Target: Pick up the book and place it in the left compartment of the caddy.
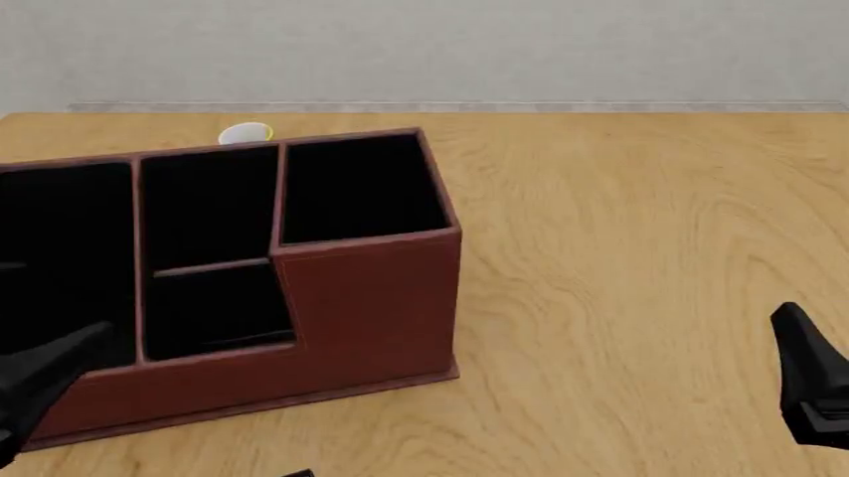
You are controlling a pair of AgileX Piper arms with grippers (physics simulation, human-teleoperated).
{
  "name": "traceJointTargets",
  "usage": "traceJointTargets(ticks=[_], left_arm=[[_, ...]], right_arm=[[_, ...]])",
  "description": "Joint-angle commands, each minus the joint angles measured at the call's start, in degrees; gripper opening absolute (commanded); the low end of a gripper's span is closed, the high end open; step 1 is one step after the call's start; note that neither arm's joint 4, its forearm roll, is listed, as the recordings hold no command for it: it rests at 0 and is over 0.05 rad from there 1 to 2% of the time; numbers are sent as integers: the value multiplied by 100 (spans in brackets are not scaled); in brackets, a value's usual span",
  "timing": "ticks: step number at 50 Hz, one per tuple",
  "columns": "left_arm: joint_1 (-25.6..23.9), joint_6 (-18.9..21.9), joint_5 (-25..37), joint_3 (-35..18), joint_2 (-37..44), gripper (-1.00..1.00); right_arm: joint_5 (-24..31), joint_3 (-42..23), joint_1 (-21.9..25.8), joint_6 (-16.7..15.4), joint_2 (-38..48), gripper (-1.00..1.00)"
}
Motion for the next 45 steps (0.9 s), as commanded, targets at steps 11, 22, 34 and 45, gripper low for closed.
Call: traceJointTargets(ticks=[11, 22, 34, 45], left_arm=[[-1095, 180, 1332, -866, 991, 100], [-1675, -170, 1446, -946, 1272, 100], [-2382, -521, 1050, -612, 1604, 100], [-2779, -804, 513, -90, 1919, 100]], right_arm=[[19, 3, -1, 1, -26, 100], [19, 3, -1, 2, -25, 100], [18, 3, -1, 1, -23, 100], [19, 3, -2, 2, -24, 100]])
